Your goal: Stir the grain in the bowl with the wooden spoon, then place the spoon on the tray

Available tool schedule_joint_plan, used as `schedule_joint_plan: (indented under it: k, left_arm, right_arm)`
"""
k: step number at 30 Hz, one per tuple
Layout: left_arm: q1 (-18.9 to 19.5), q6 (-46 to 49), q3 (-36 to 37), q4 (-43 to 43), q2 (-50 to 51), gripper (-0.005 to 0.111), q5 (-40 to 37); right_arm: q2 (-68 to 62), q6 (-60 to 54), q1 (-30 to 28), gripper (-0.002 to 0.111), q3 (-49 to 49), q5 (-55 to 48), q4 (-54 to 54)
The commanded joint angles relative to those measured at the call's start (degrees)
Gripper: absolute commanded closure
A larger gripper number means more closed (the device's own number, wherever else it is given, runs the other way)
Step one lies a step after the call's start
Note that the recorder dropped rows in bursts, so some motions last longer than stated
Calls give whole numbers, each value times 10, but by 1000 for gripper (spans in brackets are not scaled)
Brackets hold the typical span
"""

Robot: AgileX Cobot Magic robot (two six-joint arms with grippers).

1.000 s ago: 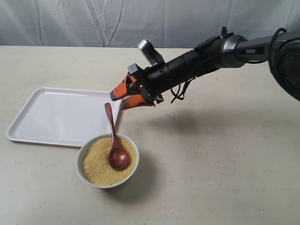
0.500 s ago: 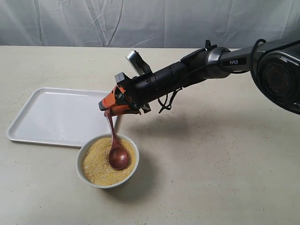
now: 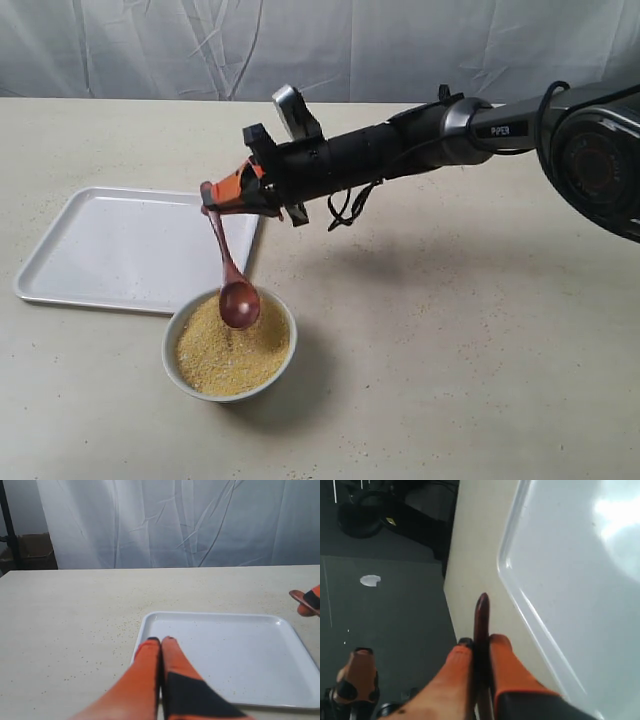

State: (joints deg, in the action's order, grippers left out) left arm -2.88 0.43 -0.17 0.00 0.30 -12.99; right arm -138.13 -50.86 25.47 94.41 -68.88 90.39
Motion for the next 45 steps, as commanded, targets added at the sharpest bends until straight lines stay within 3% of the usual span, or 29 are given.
schedule_joint_plan:
  k: [1, 11, 23, 37, 45]
  left_arm:
    - [0, 0, 2, 0, -3, 107, 6]
    - [0, 0, 2, 0, -3, 107, 6]
    - [0, 0, 2, 0, -3, 107, 6]
    - [0, 0, 2, 0, -3, 107, 6]
    - [0, 0, 2, 0, -3, 107, 6]
  right_arm:
    - [60, -81, -2, 109, -21, 5, 90]
    - [248, -423, 34, 109, -240, 202, 96]
    - [245, -632, 135, 109, -243, 239, 96]
    - [236, -610, 168, 109, -243, 217, 96]
    - [284, -610, 163, 109, -243, 320, 96]
